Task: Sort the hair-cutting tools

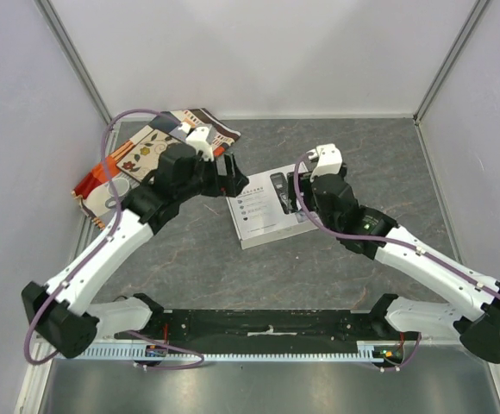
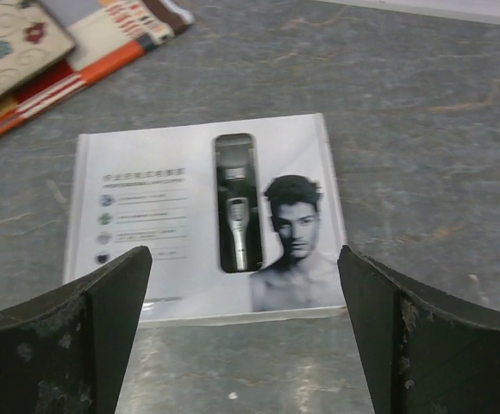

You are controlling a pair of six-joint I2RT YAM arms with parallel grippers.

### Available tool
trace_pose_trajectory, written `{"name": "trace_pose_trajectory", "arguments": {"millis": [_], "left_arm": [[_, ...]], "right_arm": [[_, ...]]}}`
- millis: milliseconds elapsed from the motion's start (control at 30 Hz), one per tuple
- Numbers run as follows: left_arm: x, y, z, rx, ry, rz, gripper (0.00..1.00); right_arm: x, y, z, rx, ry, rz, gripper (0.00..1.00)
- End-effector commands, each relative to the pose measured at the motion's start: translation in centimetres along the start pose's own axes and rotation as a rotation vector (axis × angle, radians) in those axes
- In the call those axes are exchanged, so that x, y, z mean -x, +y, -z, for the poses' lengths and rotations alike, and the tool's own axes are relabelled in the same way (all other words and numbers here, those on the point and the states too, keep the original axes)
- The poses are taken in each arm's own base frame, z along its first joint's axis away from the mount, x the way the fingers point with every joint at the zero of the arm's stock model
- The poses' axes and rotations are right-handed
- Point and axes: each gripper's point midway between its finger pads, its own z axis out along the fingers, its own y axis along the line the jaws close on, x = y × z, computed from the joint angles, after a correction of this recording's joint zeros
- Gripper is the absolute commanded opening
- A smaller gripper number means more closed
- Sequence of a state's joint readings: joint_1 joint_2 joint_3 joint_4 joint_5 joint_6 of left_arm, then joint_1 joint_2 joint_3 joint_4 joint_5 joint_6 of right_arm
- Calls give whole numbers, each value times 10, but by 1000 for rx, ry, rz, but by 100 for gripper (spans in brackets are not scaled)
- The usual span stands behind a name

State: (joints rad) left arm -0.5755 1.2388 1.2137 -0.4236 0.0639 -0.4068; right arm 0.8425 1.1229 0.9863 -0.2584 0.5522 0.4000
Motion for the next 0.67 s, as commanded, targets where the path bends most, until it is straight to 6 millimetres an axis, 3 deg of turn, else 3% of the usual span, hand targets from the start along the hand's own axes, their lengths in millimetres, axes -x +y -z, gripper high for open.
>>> {"name": "trace_pose_trajectory", "arguments": {"millis": [0, 33, 67, 367, 567, 633], "left_arm": [[-4, 20, 27, 71, -105, 7, 100], [1, 19, 42, 63, -152, 11, 100], [-11, 30, 42, 97, -151, 21, 100], [-22, 67, 80, 238, -265, -17, 100], [-15, 69, 96, 256, -302, -29, 100], [-10, 67, 101, 246, -328, -38, 100]], "right_arm": [[21, -44, -2, -130, -26, 5, 98], [24, -50, -2, -143, -33, -1, 98], [29, -58, -3, -169, -43, -8, 98], [48, -105, 11, -434, -92, 39, 98], [89, -103, 39, -369, -168, 31, 98], [92, -111, 43, -411, -182, 35, 98]]}}
